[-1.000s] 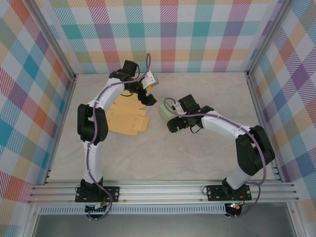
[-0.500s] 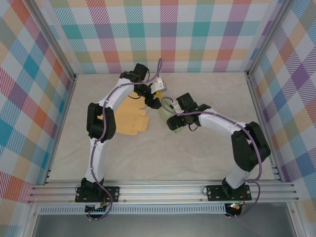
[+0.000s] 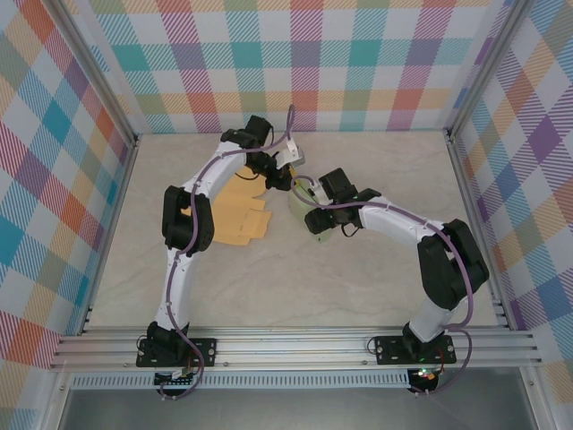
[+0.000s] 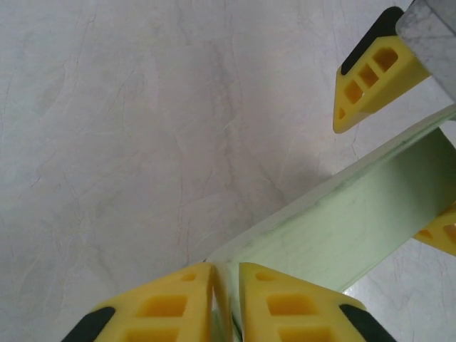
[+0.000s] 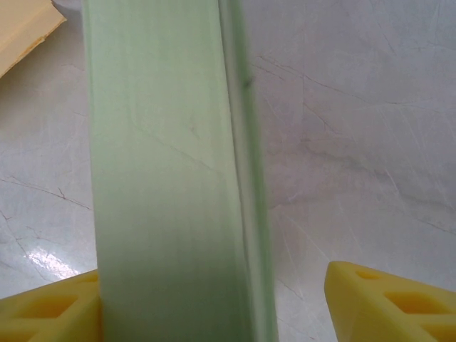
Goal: Fold the paper box
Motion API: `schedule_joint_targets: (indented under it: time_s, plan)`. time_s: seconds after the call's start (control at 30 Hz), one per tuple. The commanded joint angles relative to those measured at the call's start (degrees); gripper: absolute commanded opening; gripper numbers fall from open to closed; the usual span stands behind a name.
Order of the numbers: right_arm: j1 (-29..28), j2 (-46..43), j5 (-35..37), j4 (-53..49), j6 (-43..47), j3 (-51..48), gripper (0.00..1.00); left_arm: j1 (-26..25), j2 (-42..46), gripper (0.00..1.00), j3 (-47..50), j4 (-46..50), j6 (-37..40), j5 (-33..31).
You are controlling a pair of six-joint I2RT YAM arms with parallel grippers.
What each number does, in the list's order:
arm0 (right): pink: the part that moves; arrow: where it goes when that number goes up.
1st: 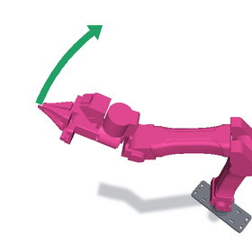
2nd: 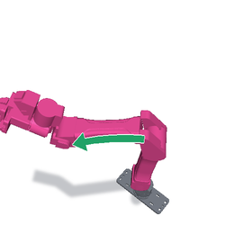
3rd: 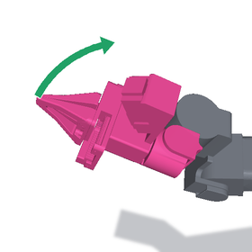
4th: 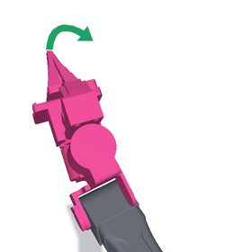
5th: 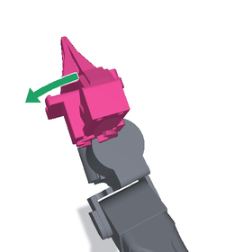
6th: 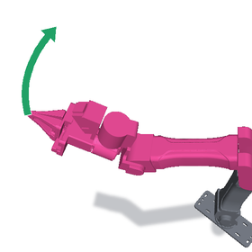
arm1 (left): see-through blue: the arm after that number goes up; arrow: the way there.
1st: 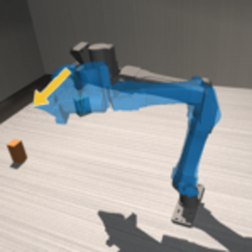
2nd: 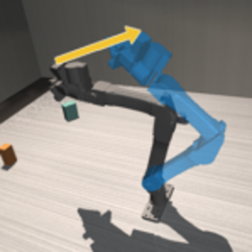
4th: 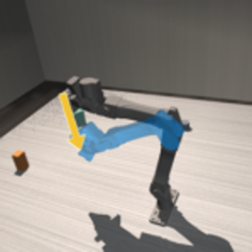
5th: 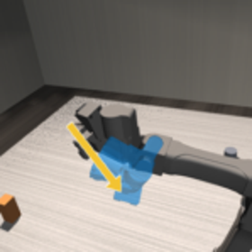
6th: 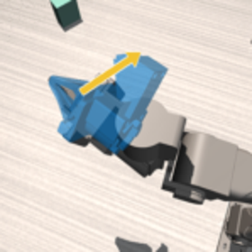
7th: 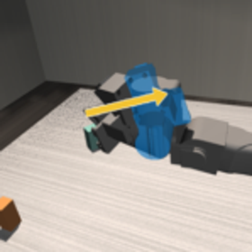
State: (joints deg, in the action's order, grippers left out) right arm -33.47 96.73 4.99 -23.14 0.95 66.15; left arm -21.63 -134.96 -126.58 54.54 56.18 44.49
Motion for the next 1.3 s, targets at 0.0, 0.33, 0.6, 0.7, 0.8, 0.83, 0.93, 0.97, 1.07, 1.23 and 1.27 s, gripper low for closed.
schedule_joint_targets:
  time_s: [0.0,0.33,0.6,0.7,0.8,0.83,0.93,0.97,1.07,1.23,1.27]
  plan:
    - [-0.3,0.6,0.9,0.9,0.8,1.6,0.69,-0.2,-0.5,0.09,-2.0,2.7,-0.3,3.3]
    - [0.1,0.2,1.7,1.1,1.0,1.1,0.64,-0.9,0.3,0.0,-1.9,5.7,-1.6,2.8]
    - [0.4,-1.7,3.0,2.5,0.3,-1.2,0.62,-3.3,2.9,0.0,0.2,5.7,-8.1,-3.2]
    - [0.6,-2.5,3.8,2.7,0.4,-2.1,0.62,-4.5,4.8,0.01,3.3,3.5,-12.5,-5.8]
    - [0.9,-3.4,4.2,3.1,0.5,-3.4,0.62,-5.0,7.5,0.01,7.6,-0.5,-18.6,-7.4]
    - [1.0,-3.8,4.2,3.3,0.4,-3.9,0.62,-5.0,8.6,0.01,9.1,-1.8,-20.6,-7.9]
    - [1.5,-4.9,3.8,3.9,0.4,-5.1,0.62,-5.2,12.2,0.01,14.7,-7.0,-25.9,-9.3]
    - [1.5,-5.1,3.5,4.1,0.6,-5.3,0.62,-5.4,13.6,0.01,16.6,-8.5,-27.2,-10.1]
    - [1.7,-5.6,2.8,4.6,0.8,-5.9,0.61,-6.4,17.7,0.02,22.7,-13.0,-30.6,-12.9]
    - [2.0,-5.8,0.1,5.0,1.5,-6.9,0.6,-8.0,21.2,0.03,28.1,-14.9,-37.8,-22.0]
    - [2.1,-6.0,-0.4,5.0,1.8,-7.1,0.6,-8.1,22.1,0.03,29.3,-15.4,-39.0,-22.5]
